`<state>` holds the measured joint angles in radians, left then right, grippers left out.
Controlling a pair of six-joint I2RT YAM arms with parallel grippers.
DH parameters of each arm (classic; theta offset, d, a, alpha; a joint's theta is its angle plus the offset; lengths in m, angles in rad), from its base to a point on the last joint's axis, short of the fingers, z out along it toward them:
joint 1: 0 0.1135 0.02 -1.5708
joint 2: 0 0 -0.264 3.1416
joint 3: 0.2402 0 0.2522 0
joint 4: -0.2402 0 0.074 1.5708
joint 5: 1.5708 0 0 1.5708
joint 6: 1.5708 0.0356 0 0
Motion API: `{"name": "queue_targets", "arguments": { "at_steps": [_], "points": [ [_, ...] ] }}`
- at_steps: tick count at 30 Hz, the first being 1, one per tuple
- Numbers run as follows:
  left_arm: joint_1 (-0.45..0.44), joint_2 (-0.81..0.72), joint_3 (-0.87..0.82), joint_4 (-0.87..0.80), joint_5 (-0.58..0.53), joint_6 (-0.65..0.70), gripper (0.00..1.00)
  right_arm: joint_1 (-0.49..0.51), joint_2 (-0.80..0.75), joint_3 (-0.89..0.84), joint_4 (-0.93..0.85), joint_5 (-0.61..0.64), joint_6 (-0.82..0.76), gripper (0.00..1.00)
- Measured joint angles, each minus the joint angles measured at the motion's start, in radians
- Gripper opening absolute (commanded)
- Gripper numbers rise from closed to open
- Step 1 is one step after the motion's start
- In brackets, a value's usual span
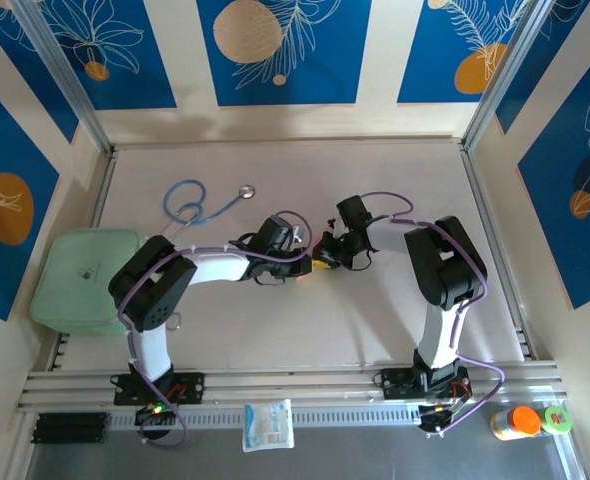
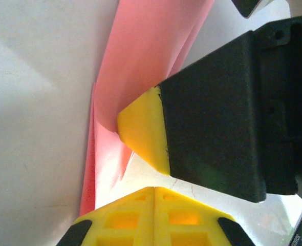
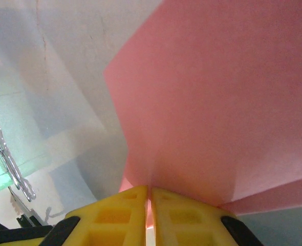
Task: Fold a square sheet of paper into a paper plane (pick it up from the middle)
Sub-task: Fold the wing for the fifth time at the center of the table.
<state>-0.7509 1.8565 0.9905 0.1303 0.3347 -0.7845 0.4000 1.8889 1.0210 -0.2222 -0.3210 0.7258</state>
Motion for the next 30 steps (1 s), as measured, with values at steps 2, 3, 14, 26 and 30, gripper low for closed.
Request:
{"name": "queue_targets", "arguments": {
  "at_steps": [2,3,14,26,30],
  "points": [
    [0.0,0.0,0.0,-0.001,-0.007,0.0,0.04,0.0,0.0,0.0,0.0,0.0,0.0,0.14],
    [0.0,0.003,0.0,0.0,-0.007,0.0,0.04,0.0,0.0,0.0,0.0,0.0,0.0,0.14],
    [0.0,0.054,0.003,-0.002,-0.007,-0.001,0.03,-0.001,0.0,0.0,-0.002,0.0,0.0,0.14],
    [0.001,0.035,0.001,-0.004,-0.011,-0.001,0.05,-0.002,0.0,0.009,-0.019,0.008,-0.001,0.13],
    [0.005,0.023,0.001,-0.003,-0.018,0.0,0.05,-0.004,0.001,0.01,-0.021,0.01,0.0,0.14]
  ]
}}
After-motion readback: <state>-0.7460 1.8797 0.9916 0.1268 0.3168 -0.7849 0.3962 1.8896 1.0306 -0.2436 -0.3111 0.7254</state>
